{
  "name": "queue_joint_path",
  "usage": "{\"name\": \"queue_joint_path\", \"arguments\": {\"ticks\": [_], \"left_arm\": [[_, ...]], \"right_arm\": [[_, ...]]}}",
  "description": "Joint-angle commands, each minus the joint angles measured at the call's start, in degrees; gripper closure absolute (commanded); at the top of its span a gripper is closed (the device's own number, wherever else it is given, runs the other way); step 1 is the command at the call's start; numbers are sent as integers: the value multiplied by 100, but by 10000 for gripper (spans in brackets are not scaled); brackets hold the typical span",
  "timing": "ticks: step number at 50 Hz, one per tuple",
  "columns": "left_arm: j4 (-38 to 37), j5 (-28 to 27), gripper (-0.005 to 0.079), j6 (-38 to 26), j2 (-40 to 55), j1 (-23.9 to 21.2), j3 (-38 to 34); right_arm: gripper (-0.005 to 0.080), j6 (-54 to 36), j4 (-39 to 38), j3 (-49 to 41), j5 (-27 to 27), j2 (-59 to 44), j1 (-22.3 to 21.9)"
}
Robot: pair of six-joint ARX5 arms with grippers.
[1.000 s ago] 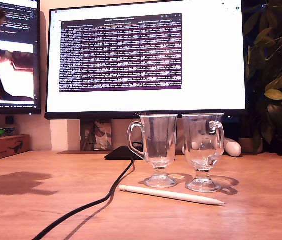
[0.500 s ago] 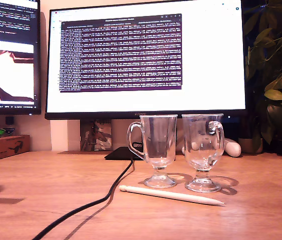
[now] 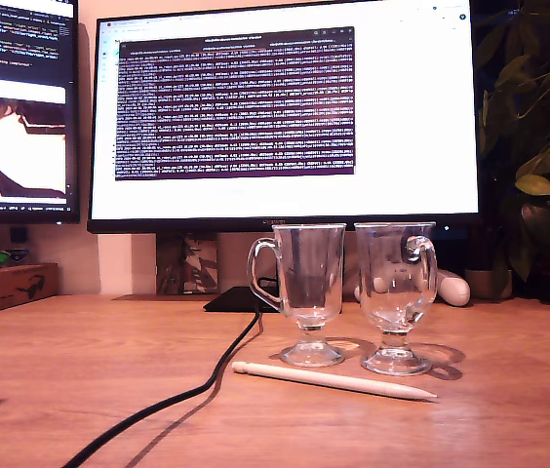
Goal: Pick the small glass cups in front of you with each of your hands, and place them behind the white pen
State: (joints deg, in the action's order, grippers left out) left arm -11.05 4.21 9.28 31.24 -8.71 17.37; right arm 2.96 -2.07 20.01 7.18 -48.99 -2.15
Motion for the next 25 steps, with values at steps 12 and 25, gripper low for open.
{"name": "queue_joint_path", "arguments": {"ticks": [12,25], "left_arm": [[411,-160,765,-247,-295,424,-767],[334,-424,765,-214,-905,605,-1204]], "right_arm": [[759,9,-225,-367,345,258,26],[760,17,-367,-461,487,417,28]]}}
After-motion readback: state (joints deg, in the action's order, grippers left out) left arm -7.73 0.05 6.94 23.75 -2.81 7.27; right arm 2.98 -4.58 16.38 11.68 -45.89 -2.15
